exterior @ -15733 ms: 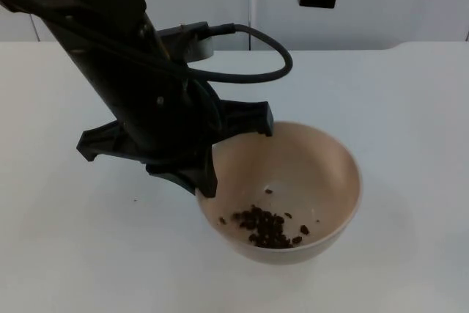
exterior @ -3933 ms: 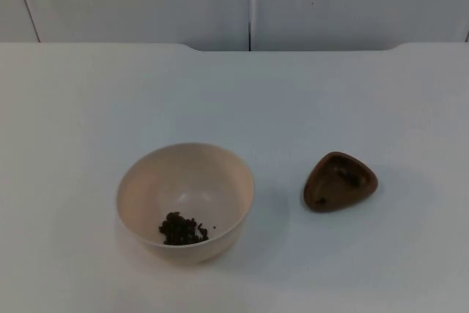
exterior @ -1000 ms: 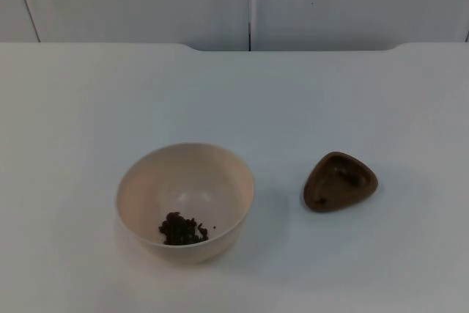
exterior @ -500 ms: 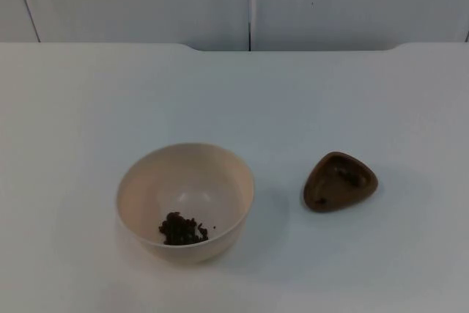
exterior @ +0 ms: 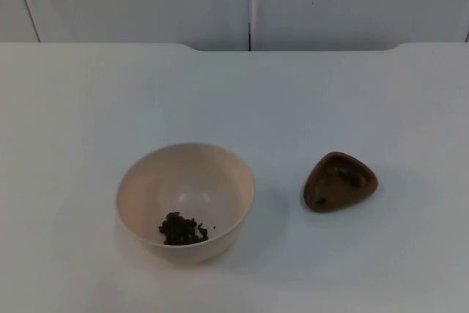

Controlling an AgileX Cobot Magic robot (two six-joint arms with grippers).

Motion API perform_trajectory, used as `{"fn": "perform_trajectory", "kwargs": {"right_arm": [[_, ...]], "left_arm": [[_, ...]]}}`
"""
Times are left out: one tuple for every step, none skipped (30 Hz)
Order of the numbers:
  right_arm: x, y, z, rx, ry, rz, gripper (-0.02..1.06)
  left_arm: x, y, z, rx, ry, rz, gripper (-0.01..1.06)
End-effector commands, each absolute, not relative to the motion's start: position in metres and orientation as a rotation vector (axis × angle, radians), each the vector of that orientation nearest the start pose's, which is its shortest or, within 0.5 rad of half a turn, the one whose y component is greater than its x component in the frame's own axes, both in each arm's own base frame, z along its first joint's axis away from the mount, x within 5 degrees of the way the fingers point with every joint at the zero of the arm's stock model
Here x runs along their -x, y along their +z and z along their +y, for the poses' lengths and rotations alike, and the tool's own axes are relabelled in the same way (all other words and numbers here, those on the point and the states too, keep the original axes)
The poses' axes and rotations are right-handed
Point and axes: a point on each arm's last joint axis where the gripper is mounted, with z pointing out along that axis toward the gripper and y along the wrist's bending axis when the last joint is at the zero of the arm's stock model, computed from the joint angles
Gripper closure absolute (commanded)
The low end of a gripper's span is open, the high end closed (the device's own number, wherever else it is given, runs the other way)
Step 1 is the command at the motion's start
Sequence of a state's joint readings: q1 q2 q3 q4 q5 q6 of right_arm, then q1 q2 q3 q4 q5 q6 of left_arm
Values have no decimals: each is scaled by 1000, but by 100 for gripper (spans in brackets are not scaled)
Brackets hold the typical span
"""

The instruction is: Pick up the bowl with the left hand and pour the coffee beans from the cup into the bowl with the right hand.

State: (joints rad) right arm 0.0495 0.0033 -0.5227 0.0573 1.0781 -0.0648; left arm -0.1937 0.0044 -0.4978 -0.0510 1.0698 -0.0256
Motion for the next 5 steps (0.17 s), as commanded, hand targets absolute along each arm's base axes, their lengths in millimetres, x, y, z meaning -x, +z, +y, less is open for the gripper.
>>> {"fn": "perform_trajectory", "kwargs": {"right_arm": [[8,280,4,117,53,2042,-1],[8,280,4,117,53,2042,-1],[8,280,4,117,53,2042,-1],[8,280,4,117,53,2042,-1],[8,280,4,117,53,2042,-1]], "left_arm": [[5,275,-4,-120,-178,2062,0],[5,275,-4,-120,-178,2062,0],[5,275,-4,-102,-167,2063,0],[5,275,-4,-85,-157,2063,0],[5,275,-4,-72,-149,2063,0]]}}
